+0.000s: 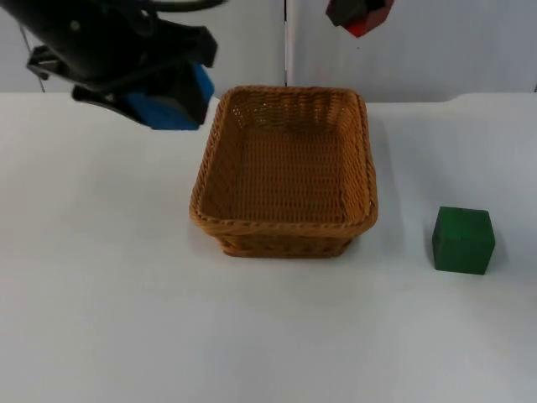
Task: Pick up one cube with each hand and place exactly two cubes into the same basket, leaving the remaining cube outside.
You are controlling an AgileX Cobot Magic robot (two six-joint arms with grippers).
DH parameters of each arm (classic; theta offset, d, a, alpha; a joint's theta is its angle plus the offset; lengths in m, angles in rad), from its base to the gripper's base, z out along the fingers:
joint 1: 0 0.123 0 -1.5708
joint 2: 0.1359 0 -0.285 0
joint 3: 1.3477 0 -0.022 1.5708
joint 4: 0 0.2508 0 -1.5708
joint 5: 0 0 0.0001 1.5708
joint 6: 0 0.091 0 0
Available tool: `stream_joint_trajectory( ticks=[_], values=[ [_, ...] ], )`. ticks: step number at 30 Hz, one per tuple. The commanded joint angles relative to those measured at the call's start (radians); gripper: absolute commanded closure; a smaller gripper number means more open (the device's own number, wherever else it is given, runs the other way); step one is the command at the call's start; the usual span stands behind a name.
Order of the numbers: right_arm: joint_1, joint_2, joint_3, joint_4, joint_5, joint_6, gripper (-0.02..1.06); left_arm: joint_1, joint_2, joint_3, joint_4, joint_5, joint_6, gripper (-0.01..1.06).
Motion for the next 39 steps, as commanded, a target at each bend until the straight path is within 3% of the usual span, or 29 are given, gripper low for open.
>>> stream_joint_trajectory(
  ticks=[1,19,30,39],
  values=[
    [0.004,0.018,-0.007,0.021,-0.014,0.018,1.05,-0.037,0.052,-0.032,0.013,-0.023,0.008,1.05],
    [0.039,0.179,-0.007,0.081,-0.037,0.004,1.05,-0.109,0.330,-0.210,0.017,-0.031,0.096,1.05],
    [0.043,0.226,-0.007,0.128,-0.084,0.003,1.05,-0.115,0.394,-0.222,-0.081,-0.107,0.205,1.05],
    [0.060,0.236,-0.007,0.126,-0.109,-0.004,1.05,-0.115,0.437,-0.222,-0.088,-0.118,0.218,1.05]
  ],
)
